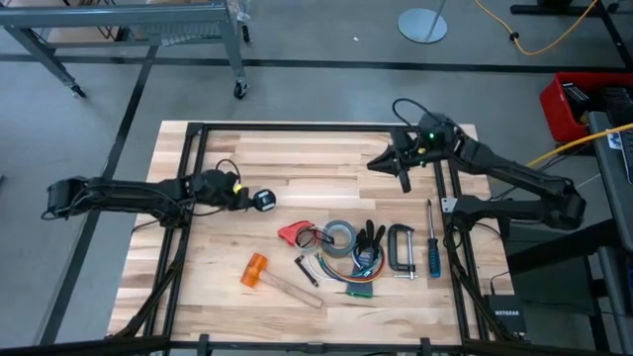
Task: Coil cords
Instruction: Coil the green cable wire on the black spool
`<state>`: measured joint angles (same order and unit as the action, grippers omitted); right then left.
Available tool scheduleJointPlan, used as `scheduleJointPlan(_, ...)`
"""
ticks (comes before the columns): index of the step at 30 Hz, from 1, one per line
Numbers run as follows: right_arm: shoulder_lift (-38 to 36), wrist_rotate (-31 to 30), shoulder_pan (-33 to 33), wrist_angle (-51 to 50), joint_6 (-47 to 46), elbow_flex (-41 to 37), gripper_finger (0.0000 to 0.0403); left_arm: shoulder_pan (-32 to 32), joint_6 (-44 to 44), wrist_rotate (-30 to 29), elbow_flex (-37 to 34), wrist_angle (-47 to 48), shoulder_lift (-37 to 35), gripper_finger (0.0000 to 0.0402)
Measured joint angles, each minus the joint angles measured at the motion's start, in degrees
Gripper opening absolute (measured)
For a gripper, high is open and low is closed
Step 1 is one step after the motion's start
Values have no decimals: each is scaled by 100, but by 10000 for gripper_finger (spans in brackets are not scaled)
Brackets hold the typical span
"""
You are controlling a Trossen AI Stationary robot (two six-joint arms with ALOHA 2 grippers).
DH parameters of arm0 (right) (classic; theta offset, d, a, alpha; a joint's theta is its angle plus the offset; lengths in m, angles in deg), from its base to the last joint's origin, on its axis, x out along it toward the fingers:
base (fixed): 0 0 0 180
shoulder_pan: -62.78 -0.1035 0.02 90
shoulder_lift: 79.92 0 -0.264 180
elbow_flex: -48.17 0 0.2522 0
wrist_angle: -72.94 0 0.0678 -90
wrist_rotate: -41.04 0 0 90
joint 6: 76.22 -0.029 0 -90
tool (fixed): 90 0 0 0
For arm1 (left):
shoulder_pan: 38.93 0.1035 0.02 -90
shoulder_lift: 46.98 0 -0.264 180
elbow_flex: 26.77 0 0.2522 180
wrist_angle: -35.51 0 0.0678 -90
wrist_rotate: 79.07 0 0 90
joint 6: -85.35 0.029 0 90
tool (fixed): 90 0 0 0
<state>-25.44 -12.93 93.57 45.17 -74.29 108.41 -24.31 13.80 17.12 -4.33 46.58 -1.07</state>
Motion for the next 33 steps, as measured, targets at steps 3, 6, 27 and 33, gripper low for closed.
scheduleJointPlan(3,-6,-58,0,585,-21,-444,37,-152,-468,-176,-66,1,-2,0)
scheduleJointPlan(6,15,-112,0,1194,-64,-879,37,-274,-792,-349,-77,89,0,0)
scheduleJointPlan(27,15,-111,0,2383,-472,-1715,37,-676,-1950,-492,-63,-40,1475,12)
scheduleJointPlan(33,15,-112,0,2377,-470,-1715,37,-677,-1799,-539,-74,-205,1549,53)
